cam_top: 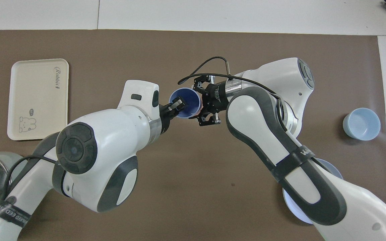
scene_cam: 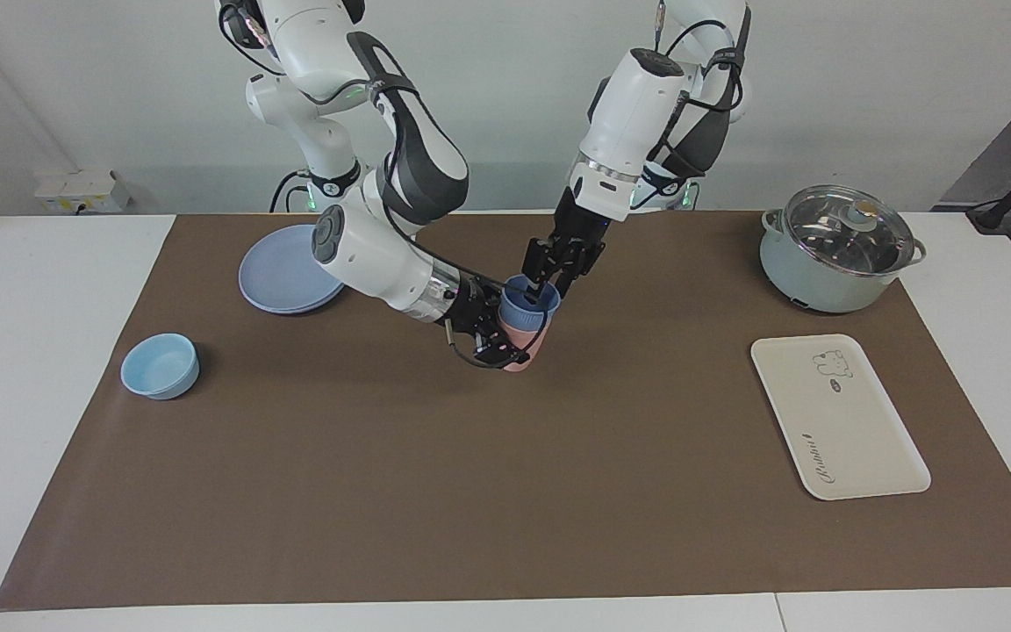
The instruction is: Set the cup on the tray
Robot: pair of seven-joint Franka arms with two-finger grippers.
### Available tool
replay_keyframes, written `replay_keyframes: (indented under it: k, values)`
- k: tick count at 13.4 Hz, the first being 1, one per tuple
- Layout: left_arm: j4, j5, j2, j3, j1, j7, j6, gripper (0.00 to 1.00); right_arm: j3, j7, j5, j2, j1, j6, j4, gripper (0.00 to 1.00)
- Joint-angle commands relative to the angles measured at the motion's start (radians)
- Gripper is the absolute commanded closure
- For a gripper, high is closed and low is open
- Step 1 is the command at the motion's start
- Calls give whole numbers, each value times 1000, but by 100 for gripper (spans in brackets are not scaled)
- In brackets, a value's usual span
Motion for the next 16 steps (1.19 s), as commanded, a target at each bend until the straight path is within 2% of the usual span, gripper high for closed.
replay_keyframes:
  k: [1,4,6,10,12,15,16]
  values:
    - [40,2,11,18,-15,-14,-16,100,-1,3,34,-19,5,26,-25,100]
    - [46,10,11,20,-14,-19,-23,100,-1,2,32,-20,5,26,-26,100]
    - [98,10,-2,23,0,-20,-116,100,-1,0,32,-19,2,28,-25,100]
    - [316,11,-62,32,68,-5,-510,100,-3,-3,32,-19,-11,28,-26,100]
    - [380,11,-71,37,117,64,-652,100,-4,2,35,-19,-32,31,-28,100]
    - [361,8,-99,38,270,299,-709,100,-6,-3,105,-16,-104,52,-48,100]
    - [300,-1,-123,43,337,407,-679,100,-6,-6,136,-11,-135,54,-52,100]
